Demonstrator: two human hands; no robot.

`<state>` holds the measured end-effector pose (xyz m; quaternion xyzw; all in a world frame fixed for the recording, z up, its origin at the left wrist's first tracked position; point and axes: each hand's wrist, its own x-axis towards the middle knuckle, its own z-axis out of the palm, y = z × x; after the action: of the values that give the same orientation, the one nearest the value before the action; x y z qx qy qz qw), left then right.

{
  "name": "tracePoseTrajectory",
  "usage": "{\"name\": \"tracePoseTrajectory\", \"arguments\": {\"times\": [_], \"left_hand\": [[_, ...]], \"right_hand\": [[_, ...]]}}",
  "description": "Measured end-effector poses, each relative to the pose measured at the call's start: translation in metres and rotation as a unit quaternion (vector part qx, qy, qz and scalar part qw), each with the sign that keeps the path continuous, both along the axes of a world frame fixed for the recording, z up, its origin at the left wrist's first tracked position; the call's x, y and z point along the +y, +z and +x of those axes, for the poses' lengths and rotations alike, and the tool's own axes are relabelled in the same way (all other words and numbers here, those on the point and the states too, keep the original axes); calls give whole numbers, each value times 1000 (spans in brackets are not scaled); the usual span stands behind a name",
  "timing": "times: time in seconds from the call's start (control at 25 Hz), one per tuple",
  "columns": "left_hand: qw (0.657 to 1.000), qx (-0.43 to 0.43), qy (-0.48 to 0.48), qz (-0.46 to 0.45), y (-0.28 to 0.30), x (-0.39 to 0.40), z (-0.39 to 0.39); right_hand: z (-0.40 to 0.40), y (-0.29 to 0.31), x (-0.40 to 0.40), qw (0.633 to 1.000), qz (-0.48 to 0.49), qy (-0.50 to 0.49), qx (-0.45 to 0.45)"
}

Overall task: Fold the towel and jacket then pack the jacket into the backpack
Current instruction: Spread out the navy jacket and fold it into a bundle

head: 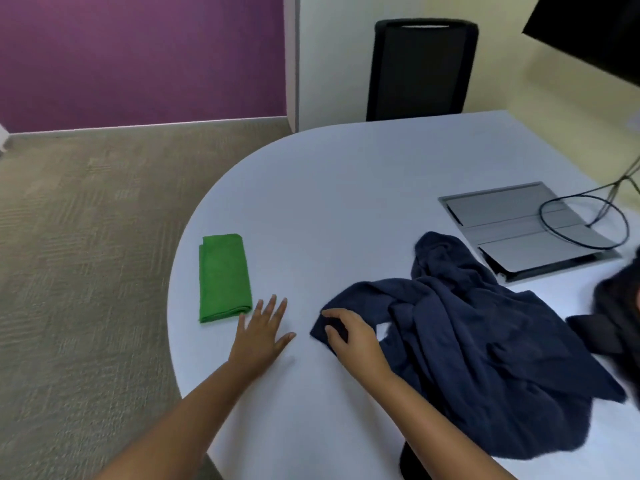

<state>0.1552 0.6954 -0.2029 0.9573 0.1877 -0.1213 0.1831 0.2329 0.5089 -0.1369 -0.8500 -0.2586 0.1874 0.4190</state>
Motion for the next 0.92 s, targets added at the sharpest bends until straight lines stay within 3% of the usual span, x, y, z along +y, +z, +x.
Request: {"name": "tracePoseTrajectory", "arguments": {"times": [0.16, 0.28, 0.36, 0.44, 0.52, 0.72, 0.84, 0.92], "left_hand": [[995, -50, -38, -81, 14, -69, 24], [987, -86, -69, -117, 27, -114, 48], [982, -96, -79, -142, 36, -147, 62], [981, -105, -101, -130, 45, -181, 78], [980, -113, -116, -120, 52, -210, 94], [986, -19, -46, -162, 42, -257, 120], [991, -47, 15, -126, 35, -256, 120], [983, -53, 63, -167, 43, -248, 125]], "right_hand": [[4, 20, -64, 994, -42, -5, -100], [14, 16, -137, 951, -214, -85, -205], [17, 6, -186, 930, -318, -131, -129], [15, -4, -228, 946, -289, -132, 56], [13, -10, -259, 961, -210, -100, 147], [41, -20, -310, 974, -112, -181, 77], [63, -20, -320, 974, -122, -192, 22], [77, -20, -315, 976, -155, -153, -16]]}}
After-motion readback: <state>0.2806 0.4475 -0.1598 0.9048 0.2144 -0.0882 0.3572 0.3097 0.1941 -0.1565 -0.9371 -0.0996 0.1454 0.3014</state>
